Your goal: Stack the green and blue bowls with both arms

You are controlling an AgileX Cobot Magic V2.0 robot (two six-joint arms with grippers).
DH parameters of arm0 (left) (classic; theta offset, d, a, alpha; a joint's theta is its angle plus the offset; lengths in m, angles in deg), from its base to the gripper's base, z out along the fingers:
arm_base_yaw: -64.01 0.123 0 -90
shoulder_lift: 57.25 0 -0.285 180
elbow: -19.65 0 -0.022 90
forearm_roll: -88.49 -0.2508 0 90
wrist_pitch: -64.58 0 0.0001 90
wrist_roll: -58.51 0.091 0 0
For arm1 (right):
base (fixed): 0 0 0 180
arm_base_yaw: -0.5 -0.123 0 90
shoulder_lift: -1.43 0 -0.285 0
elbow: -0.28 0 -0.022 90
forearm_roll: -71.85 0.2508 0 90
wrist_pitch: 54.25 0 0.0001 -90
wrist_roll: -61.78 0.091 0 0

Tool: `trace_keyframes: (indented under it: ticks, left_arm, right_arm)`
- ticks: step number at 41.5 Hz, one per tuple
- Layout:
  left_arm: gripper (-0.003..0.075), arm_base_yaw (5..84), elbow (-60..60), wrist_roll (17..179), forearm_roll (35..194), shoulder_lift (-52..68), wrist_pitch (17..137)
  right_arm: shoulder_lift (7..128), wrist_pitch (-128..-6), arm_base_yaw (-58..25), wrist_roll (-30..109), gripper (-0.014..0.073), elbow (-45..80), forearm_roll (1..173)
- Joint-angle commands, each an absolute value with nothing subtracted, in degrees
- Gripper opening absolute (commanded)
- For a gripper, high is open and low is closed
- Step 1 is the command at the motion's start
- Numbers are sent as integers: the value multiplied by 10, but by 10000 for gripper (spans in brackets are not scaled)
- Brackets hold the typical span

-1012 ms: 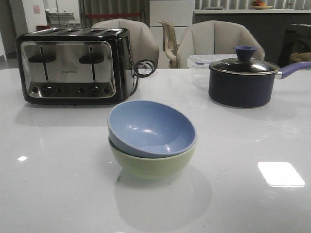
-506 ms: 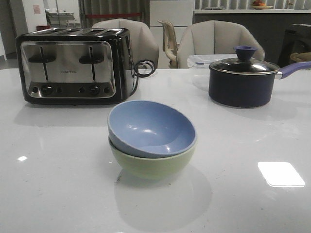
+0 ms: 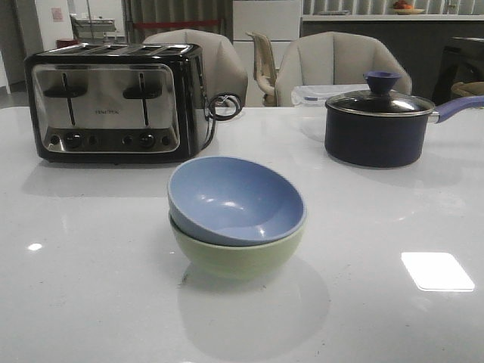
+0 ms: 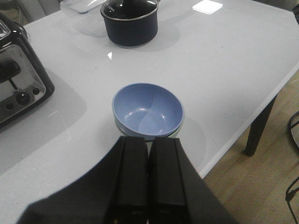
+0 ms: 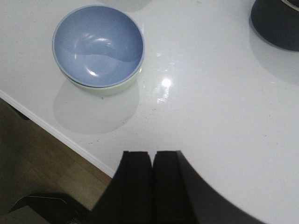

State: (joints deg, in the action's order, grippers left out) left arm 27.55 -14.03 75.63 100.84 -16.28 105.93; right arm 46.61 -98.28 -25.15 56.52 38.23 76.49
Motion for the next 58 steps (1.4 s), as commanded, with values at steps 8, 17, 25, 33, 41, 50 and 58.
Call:
trace_keyframes:
  ticks: [8, 17, 25, 33, 41, 50, 58]
  left_arm:
    - [98, 272, -129, 753, 1018, -168, 1012]
    - [99, 409, -204, 753, 992, -242, 923]
    - [99, 534, -324, 753, 994, -315, 815]
    - [99, 585, -451, 716, 961, -405, 677]
    - [99, 596, -541, 564, 858, -472, 650]
    - [99, 604, -582, 566, 864, -510, 622]
    - [98, 604, -582, 566, 864, -508, 624]
  right_arm:
    - [464, -946, -250, 560, 36, 368, 760]
    - [464, -946, -250, 560, 36, 368, 760]
    - [464, -946, -250, 560, 36, 368, 760]
    - [464, -946, -250, 560, 36, 368, 760]
    - [464, -946, -250, 560, 36, 368, 760]
    - [464, -946, -250, 560, 36, 368, 760]
    - [463, -949, -250, 560, 36, 368, 760]
